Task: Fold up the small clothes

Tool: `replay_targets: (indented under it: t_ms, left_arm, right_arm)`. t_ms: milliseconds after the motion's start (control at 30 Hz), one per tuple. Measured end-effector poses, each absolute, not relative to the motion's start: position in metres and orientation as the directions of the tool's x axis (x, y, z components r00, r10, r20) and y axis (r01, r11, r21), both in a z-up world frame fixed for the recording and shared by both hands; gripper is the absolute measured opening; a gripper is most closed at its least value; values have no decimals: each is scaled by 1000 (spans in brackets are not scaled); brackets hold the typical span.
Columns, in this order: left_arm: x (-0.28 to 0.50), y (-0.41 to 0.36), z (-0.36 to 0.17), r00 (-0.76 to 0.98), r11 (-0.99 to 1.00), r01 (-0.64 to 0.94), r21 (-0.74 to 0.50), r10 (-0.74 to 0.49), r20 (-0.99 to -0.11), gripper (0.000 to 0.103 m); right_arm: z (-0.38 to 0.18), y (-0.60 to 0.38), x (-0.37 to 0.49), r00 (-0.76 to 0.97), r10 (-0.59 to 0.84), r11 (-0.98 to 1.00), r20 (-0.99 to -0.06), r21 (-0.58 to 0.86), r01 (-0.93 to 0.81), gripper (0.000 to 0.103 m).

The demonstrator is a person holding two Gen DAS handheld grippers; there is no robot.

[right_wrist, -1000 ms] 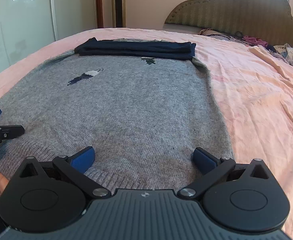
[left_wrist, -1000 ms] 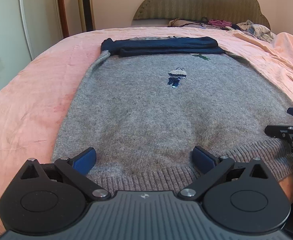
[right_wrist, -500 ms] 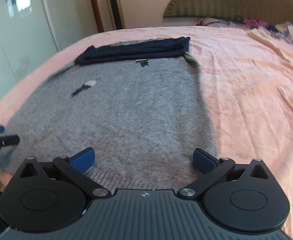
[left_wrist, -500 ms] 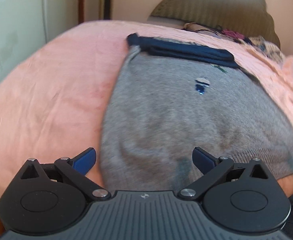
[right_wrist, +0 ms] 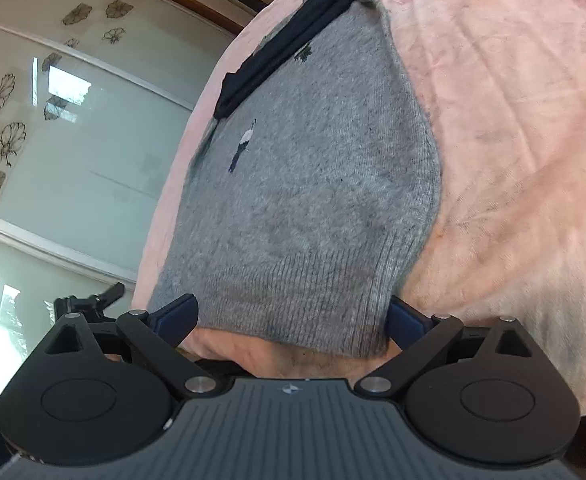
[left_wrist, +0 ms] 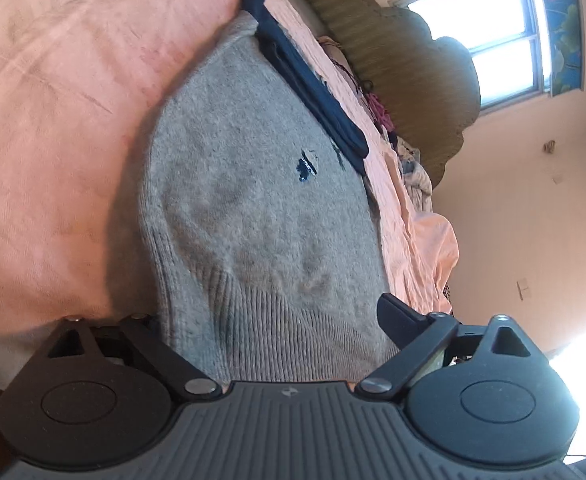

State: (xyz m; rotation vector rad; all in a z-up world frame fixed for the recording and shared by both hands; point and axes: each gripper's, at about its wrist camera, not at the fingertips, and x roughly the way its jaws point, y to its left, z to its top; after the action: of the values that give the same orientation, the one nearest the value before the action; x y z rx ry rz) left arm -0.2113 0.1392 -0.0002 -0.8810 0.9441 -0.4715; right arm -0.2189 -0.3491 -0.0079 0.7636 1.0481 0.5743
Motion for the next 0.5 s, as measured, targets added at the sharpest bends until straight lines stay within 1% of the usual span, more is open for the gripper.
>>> replay_targets:
  t_ms: [33, 67, 100, 133, 167, 200, 233, 333, 500]
  left_arm:
    - [-209, 139, 1, 522, 582, -23, -813, -687, -506, 77]
    - [-208, 138, 2, 513, 602, -26, -798, -677, -528, 67]
    - [-205, 138, 1, 502, 630, -39, -776, -659, -560, 51]
    - [-203, 141, 0, 491, 654, -48, -755, -643, -588, 34]
    - [-201, 143, -1, 482, 675, -52, -736, -628, -611, 25]
    - [-199, 144, 0, 475, 688, -58, -723, -618, -626, 12]
    - [-198, 145, 1, 472, 695, -63, -716, -612, -635, 11]
    - [-190, 145, 17, 487, 713, -12, -701, -609, -626, 8]
    - [-148, 144, 69, 578, 683, 138, -717, -644, -502, 7]
  right_arm:
    - [-10, -352, -216, 403, 739, 604, -540, 796, -38, 84]
    - [-12, -353, -213, 406, 738, 596, -538, 803, -19, 79]
    - [-13, -354, -211, 405, 735, 599, -543, 801, -13, 67]
    - [-14, -353, -210, 393, 734, 608, -554, 794, -15, 44]
    - [-17, -352, -207, 374, 729, 621, -573, 784, -9, 35]
    - [-19, -352, -207, 367, 723, 631, -585, 776, -6, 22]
    - [-21, -352, -208, 367, 721, 635, -587, 773, -11, 17]
    - [-16, -355, -209, 389, 737, 610, -552, 792, -34, 17]
    - [11, -367, -185, 468, 754, 559, -461, 824, -89, 16]
